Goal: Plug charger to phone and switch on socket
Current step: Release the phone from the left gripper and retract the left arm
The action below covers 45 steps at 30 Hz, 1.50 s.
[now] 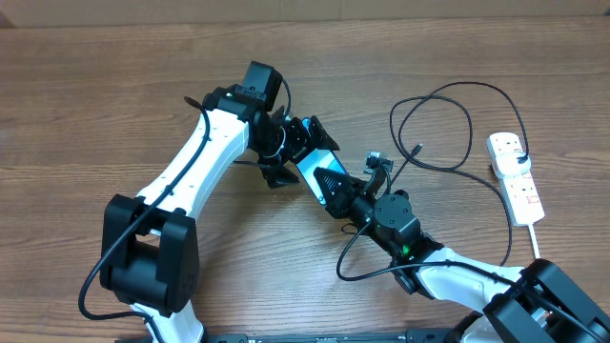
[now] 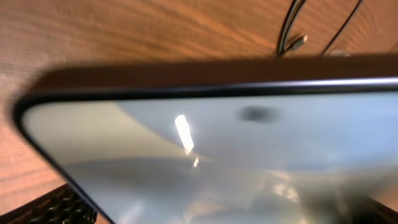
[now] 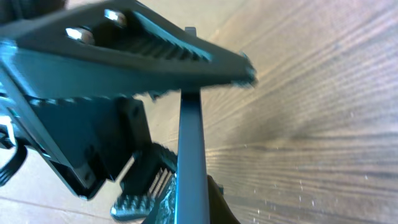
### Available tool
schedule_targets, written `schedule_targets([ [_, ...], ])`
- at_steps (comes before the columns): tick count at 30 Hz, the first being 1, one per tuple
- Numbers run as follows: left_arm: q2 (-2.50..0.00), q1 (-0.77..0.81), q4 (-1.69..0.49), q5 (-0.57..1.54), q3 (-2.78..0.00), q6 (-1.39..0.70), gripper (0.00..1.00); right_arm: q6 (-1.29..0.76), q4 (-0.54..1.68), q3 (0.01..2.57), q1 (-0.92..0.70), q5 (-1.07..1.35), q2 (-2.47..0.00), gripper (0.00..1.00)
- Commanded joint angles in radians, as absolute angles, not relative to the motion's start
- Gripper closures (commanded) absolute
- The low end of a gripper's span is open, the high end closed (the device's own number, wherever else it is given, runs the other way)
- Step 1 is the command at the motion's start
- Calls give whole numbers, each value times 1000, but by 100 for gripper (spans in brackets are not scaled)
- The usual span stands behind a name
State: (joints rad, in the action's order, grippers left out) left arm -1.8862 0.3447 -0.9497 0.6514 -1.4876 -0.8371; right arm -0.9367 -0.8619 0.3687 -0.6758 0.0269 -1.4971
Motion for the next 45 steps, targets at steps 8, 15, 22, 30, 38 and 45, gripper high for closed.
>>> schedule_targets([
  [8, -1867, 121, -1056, 673, -1638, -518, 0, -1314, -855, 387, -679, 234, -1482, 96],
  [15, -1747, -37, -1195, 669, -1786, -306, 0, -1613, -859, 387, -679, 341, -1482, 96],
  [22, -1563, -120, -1223, 630, -1787, -305, 0, -1813, -889, 387, -680, 343, -1482, 96],
  [30, -1401, -118, -1299, 488, -1787, -306, 0, -1879, -1004, 387, -680, 386, -1482, 96],
  [38, -1280, -118, -1435, 304, -1787, -311, 1, -1878, -994, 387, -680, 407, -1482, 96],
  [45, -1189, -118, -1520, 184, -1777, -406, 0, -1878, -929, 386, -680, 416, -1482, 96],
])
